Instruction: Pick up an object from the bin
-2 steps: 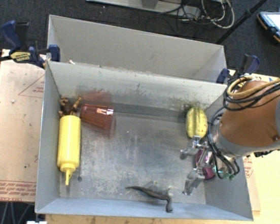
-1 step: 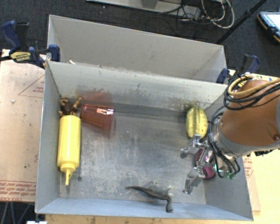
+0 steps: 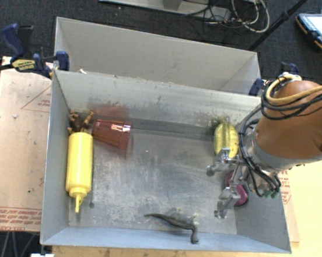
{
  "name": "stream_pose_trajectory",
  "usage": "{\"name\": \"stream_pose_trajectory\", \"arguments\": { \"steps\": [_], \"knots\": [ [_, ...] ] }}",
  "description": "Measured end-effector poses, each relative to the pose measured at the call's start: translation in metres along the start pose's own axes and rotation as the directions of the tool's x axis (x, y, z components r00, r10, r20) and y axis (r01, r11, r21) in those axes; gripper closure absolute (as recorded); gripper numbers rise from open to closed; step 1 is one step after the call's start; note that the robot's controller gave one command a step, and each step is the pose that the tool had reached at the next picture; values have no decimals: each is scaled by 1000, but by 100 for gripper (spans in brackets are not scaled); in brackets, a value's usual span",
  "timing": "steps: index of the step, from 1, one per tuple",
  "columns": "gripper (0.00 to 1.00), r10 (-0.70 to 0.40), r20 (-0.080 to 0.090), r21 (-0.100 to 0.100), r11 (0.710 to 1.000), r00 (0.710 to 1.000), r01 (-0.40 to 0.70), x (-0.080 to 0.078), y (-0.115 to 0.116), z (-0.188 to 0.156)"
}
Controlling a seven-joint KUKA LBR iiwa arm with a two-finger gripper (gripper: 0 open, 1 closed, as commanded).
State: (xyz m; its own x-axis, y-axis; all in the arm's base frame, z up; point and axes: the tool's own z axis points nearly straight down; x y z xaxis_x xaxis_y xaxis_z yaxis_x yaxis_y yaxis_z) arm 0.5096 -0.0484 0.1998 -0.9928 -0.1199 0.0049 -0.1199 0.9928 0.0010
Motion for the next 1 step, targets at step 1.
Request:
{"name": "stream_pose_trajectory", "arguments": {
  "steps": [1],
  "knots": [
    [0, -90, 16, 4, 996, 996, 90, 7, 16, 3]
  ]
}}
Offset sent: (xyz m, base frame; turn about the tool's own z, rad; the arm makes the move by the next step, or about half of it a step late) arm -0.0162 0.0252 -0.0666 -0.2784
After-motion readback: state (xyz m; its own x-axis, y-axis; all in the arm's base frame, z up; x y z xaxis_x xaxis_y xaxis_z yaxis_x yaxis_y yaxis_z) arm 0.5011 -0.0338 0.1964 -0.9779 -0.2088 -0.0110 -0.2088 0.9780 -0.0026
